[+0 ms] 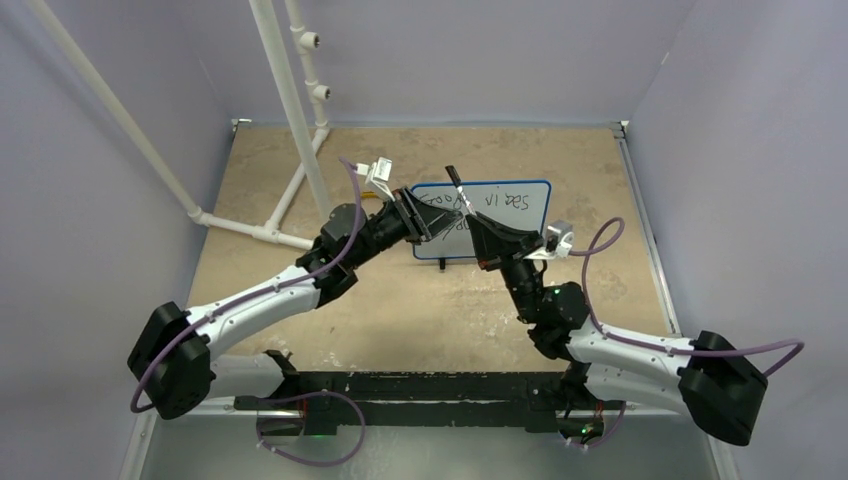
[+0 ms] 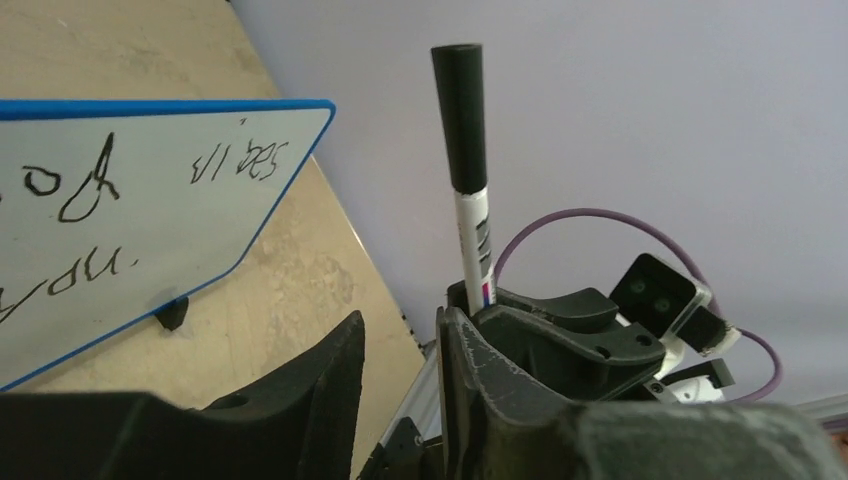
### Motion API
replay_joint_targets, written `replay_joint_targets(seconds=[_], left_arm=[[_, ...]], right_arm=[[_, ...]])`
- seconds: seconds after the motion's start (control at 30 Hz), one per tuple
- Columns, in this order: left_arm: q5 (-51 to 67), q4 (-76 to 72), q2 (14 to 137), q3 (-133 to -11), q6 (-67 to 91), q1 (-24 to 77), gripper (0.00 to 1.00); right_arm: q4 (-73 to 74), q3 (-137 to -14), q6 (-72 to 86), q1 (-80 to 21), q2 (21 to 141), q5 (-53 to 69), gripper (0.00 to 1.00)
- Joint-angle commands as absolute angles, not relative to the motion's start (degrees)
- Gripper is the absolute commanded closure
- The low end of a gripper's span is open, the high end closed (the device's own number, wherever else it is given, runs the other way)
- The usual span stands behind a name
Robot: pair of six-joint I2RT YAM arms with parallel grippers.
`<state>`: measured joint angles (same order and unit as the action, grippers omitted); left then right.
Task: Write a sentence on the whiteboard
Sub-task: Close the whiteboard marker at the center of the board.
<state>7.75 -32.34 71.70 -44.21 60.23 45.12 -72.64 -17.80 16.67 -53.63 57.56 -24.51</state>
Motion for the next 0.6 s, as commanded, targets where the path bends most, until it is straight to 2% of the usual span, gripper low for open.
replay_joint_targets(seconds=[0.0, 0.17, 0.3, 0.37, 0.43, 0.57], left_arm=[[11.0, -23.1, 66.7, -52.3, 48.7, 45.0, 0.63], [12.1, -14.4, 64.6, -57.6, 41.4, 44.1, 0.44], [20.5, -10.2, 65.0, -61.6, 39.7, 40.0, 0.34], [25.3, -9.9, 65.6, -63.0, 40.3, 37.5, 0.23], [28.2, -7.8, 66.5, -64.9, 39.6, 35.7, 0.18], [29.7, -2.5, 67.8, -68.8, 36.5, 34.9, 0.16]], right_arm=[[-76.0, -18.7, 16.1, -53.6, 55.0, -25.8, 1.00], [-72.0, -18.0, 16.0, -53.6, 51.5, -25.3, 1.00], [-68.4, -16.7, 15.5, -53.5, 47.6, -20.2, 1.00], [-66.1, -16.3, 15.4, -53.5, 45.1, -17.3, 1.00], [-63.5, -16.4, 15.1, -53.4, 42.6, -13.9, 1.00], [-59.4, -16.5, 15.4, -53.3, 39.3, -10.0, 1.00]])
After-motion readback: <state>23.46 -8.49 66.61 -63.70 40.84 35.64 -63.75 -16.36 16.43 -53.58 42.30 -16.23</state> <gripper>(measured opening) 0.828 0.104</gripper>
